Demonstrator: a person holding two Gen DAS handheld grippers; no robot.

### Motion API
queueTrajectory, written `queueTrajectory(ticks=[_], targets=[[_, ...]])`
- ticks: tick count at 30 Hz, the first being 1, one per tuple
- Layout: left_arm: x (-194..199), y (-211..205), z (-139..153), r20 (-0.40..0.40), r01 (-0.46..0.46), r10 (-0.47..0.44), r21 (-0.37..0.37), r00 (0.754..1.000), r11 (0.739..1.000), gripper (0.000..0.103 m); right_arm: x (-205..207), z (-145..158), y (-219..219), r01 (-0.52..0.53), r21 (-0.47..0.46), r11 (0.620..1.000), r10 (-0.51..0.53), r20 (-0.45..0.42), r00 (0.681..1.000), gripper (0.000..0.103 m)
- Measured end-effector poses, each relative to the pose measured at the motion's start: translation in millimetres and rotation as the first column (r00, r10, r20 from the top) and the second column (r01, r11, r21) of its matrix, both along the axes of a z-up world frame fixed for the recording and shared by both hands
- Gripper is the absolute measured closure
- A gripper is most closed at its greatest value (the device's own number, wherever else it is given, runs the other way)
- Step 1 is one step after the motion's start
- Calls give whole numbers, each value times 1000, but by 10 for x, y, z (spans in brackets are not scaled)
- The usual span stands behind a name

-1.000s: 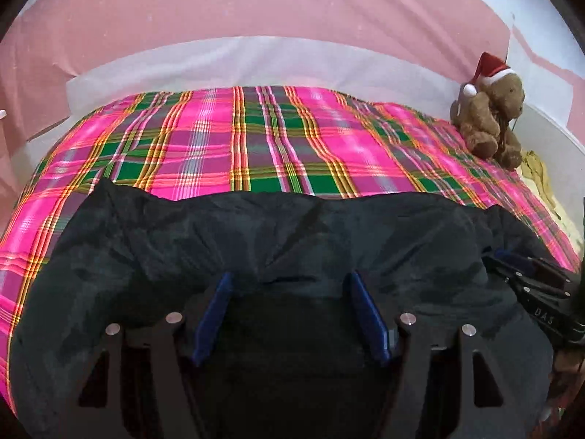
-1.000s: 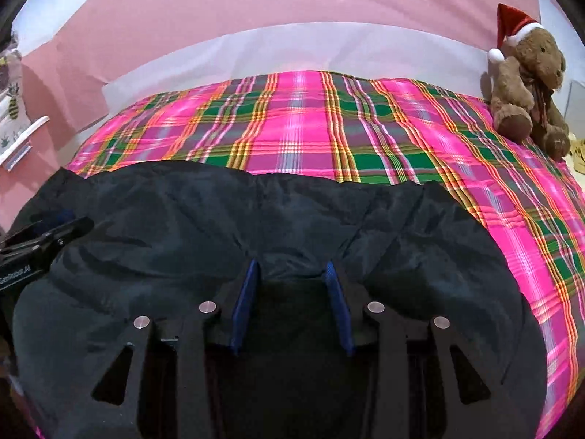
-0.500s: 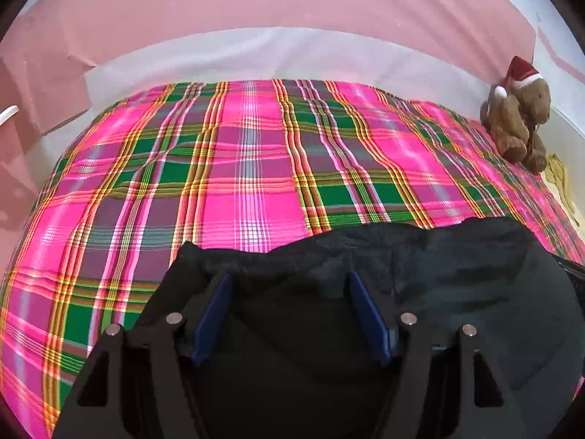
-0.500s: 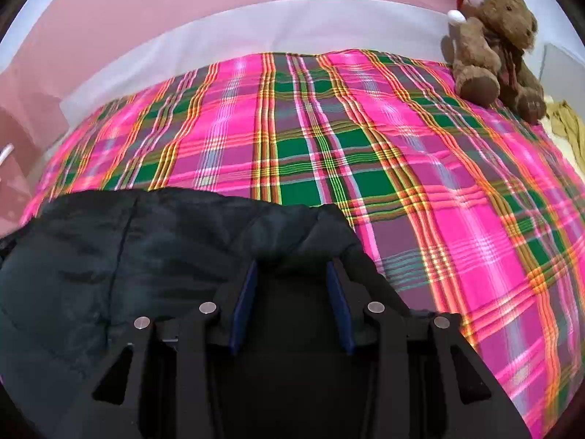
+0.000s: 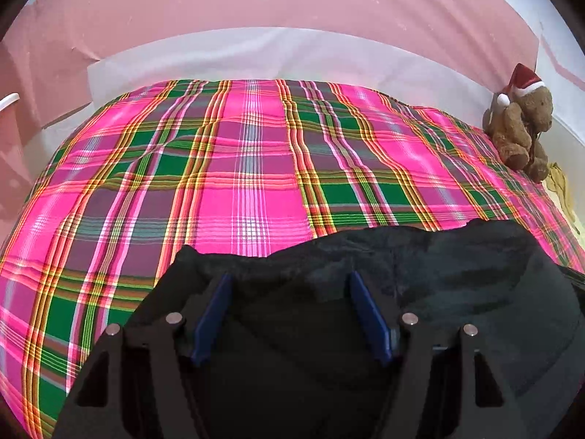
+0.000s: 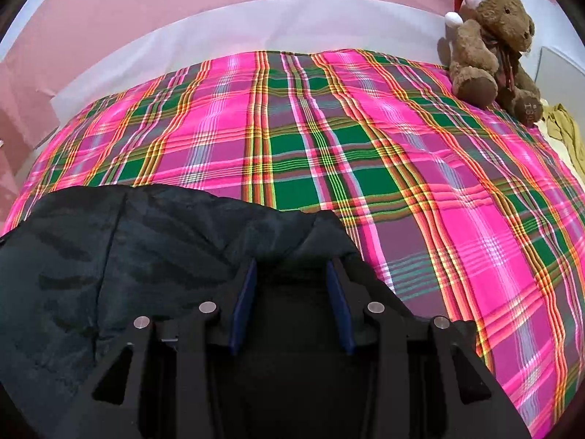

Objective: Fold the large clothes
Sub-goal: 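Lower the folded jacket and open both tools to release it, then move both tools to the jacket's folded end and grasp it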

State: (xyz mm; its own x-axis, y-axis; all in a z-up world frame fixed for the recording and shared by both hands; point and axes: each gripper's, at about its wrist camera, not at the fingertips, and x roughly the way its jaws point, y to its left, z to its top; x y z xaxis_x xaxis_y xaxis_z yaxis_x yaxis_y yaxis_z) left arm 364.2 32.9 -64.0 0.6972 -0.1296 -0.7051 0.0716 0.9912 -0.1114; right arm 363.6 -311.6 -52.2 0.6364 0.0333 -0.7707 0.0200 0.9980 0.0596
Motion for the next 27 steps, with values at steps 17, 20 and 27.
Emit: queueTrajectory(ticks=[17, 20, 27], targets=[[-66, 13, 342, -15, -4, 4, -12, 1000, 1000, 34, -75, 282, -16, 20, -5, 1000, -20, -3, 1000, 63], [-171, -106, 607, 36, 20, -19, -40, 999, 999, 34, -216, 576, 50, 18, 25, 1000, -19, 56, 998, 62], [-83, -910, 644, 29, 176, -175, -38, 984, 984, 34, -211, 689, 720, -132, 100, 986, 124, 88, 988, 62]])
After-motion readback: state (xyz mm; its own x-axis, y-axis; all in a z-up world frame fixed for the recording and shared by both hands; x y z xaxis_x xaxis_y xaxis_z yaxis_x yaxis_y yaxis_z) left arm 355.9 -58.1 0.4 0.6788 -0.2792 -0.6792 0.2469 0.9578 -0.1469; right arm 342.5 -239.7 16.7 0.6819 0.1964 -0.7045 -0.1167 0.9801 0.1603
